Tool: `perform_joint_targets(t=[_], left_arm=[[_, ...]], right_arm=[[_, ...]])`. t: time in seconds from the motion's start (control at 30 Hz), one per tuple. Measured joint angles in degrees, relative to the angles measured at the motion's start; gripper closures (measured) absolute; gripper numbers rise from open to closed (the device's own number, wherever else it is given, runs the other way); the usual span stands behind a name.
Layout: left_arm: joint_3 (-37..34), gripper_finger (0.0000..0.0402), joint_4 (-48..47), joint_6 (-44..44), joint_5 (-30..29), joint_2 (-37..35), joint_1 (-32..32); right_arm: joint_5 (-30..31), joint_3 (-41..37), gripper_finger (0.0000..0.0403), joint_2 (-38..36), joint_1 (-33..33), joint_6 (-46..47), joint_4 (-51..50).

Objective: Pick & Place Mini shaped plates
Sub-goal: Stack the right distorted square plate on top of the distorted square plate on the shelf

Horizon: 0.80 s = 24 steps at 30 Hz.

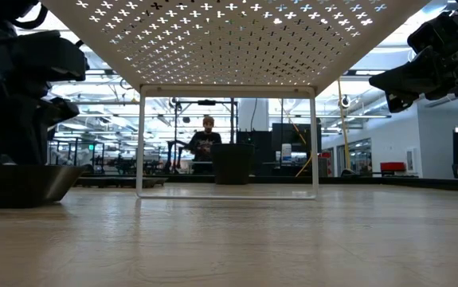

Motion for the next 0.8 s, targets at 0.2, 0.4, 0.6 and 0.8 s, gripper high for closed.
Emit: perform_joint_targets(t=[0.2, 0.4, 0.6, 0.8], left_arm=[[1.1, 0.0392, -1.1, 1.7, -0.3, -2.5, 0.0], [2.8, 0.0395, -3.7, 2.8, -2.0, -7.6, 0.0], [3.1, 0.0398, -5.2, 4.5, -6.1, -14.3, -0.1], [3.1, 0.0396, -4.9, 7.9, -9.6, -20.7, -0.1]], right_arm=[[0.0, 0.0, 0.0403, 0.0, 0.0, 0.0, 0.0], [0.0, 0.0, 0.0403, 0.0, 0.0, 0.0, 0.0], [0.0, 0.0, 0.0403, 0.0, 0.0, 0.0, 0.0], [0.0, 0.0, 0.0403, 0.0, 0.0, 0.0, 0.0]])
